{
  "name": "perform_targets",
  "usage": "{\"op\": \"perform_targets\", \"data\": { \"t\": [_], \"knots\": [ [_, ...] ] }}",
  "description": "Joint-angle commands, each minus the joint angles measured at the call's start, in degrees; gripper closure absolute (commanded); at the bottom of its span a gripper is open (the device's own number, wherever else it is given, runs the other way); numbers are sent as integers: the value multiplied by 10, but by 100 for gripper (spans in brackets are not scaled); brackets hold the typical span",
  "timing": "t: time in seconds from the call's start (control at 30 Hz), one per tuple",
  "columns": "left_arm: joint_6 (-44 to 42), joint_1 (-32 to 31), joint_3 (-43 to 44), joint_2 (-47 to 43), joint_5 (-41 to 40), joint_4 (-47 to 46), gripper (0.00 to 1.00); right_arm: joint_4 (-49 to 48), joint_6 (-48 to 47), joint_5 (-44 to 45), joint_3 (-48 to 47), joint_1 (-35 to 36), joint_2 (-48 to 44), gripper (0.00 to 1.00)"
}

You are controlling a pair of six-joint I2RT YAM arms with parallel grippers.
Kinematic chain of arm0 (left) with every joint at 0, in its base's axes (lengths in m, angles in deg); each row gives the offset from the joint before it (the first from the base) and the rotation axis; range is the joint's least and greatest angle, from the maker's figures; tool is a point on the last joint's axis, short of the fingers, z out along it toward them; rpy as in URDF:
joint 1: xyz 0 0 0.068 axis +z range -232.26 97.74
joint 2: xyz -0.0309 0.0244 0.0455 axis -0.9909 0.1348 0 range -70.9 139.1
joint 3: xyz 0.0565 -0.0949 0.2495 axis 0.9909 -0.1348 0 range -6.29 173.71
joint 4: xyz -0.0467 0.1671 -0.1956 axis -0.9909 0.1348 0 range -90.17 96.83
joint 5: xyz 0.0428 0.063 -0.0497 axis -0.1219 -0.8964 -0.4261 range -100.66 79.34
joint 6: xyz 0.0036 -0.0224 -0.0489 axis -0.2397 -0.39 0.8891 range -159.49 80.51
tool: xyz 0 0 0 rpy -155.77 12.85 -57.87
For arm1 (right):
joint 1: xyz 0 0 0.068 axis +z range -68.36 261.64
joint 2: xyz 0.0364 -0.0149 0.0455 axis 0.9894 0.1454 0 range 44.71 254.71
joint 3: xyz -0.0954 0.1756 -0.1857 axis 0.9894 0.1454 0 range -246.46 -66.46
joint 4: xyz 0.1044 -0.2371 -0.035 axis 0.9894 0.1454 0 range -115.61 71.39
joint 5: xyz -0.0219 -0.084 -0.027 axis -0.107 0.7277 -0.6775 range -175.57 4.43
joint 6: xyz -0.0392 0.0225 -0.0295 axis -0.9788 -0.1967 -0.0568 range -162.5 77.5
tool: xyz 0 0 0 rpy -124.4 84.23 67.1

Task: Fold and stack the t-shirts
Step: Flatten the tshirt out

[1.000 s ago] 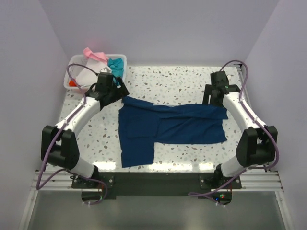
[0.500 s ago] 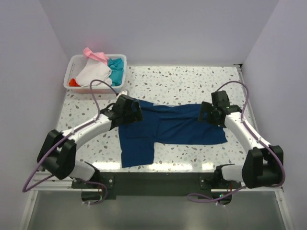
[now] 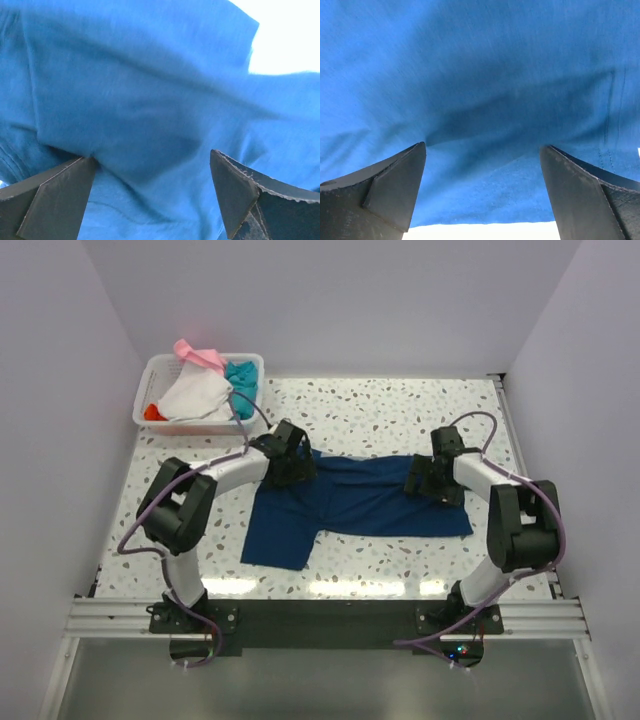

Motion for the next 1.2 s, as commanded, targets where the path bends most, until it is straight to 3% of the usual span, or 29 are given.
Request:
{"op": "perform_targets", "data": {
  "t": [0.0, 0.3, 0.5, 0.63, 0.83, 1.03, 1.17],
  "knots": [
    [-7, 23, 49, 72, 5, 9, 0, -43, 11, -16, -42, -12, 27, 1],
    [-32, 51, 237, 163, 9, 49, 0, -35, -16, -21, -213, -51, 149, 1],
    [-48, 38, 253, 108, 22, 46, 0, 3, -31, -5, -215, -52, 53, 1],
    [-45, 28, 146, -5, 9, 35, 0, 28, -18, 50, -162, -51, -47, 1],
    [18, 28, -127, -261, -73, 95, 0, 33, 21, 78, -60, -53, -171, 1],
    [65, 28, -266, -366, -52, 128, 0, 18, 38, 50, -3, -53, -226, 1],
    [67, 28, -269, -355, -57, 109, 0, 20, 29, 47, 3, -52, -224, 1]
  ]
}}
